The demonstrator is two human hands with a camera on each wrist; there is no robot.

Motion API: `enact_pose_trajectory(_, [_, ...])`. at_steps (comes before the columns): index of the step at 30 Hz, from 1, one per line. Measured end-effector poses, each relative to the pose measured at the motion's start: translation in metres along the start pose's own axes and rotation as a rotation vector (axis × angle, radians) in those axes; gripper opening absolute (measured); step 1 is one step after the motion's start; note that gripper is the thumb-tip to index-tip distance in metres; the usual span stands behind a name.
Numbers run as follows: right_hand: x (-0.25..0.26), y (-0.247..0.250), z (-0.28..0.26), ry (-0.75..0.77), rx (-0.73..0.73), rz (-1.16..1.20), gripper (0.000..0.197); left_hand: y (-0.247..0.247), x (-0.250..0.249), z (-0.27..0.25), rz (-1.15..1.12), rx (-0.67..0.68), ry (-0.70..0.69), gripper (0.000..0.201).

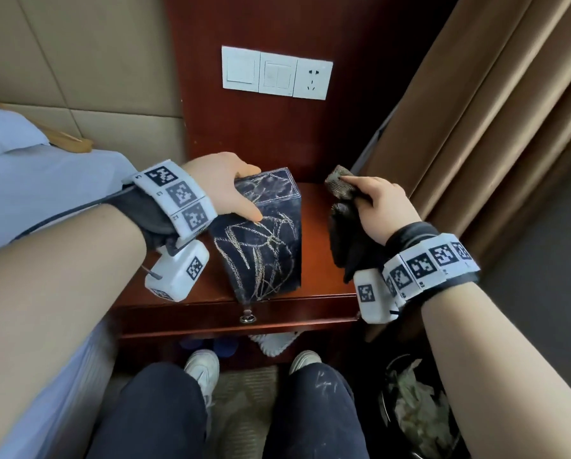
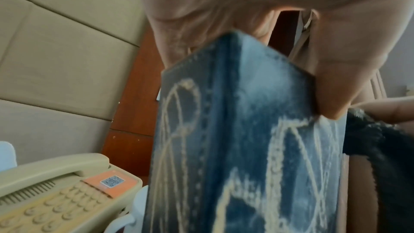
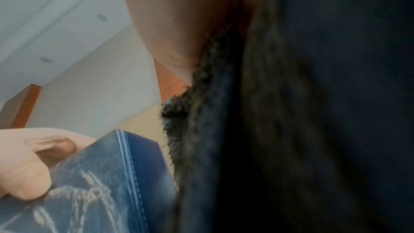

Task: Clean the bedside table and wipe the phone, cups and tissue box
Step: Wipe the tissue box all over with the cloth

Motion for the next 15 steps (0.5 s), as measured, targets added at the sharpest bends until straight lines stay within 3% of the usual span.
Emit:
enact_pose_trajectory(5, [0.024,0.012,0.021,0.140,-0.060,0.077,0.047,-0.015,-0.011,0.011,-0.007,0.009,0.021,0.088])
enact_pose_trajectory(8, [0.047,-0.004,0.036,0.203,0.094,-0.035,0.049,-0.021,-0.015,0.011,-0.039,0.008,0.035,0.086])
enact_pose_trajectory(11, [0.046,-0.023,0.039,0.144,0.299,-0.205,0.054,-0.023,-0.015,0.012,-0.085,-0.048,0.056,0.084])
enact_pose_trajectory(15, [0.057,-0.008,0.015,0.361,0.261,-0.282,0.055,-0.024,-0.013,0.016,-0.128,-0.036,0.082,0.086])
Point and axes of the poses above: each hand's wrist, its own z-axis towards the middle knuckle, its own y-axis out of the back of the hand, x = y × z, the point moved 7 cm from there along z, towards the middle knuckle, and after that the axes turned 7 degrees about -x, right-handed, at the moved point
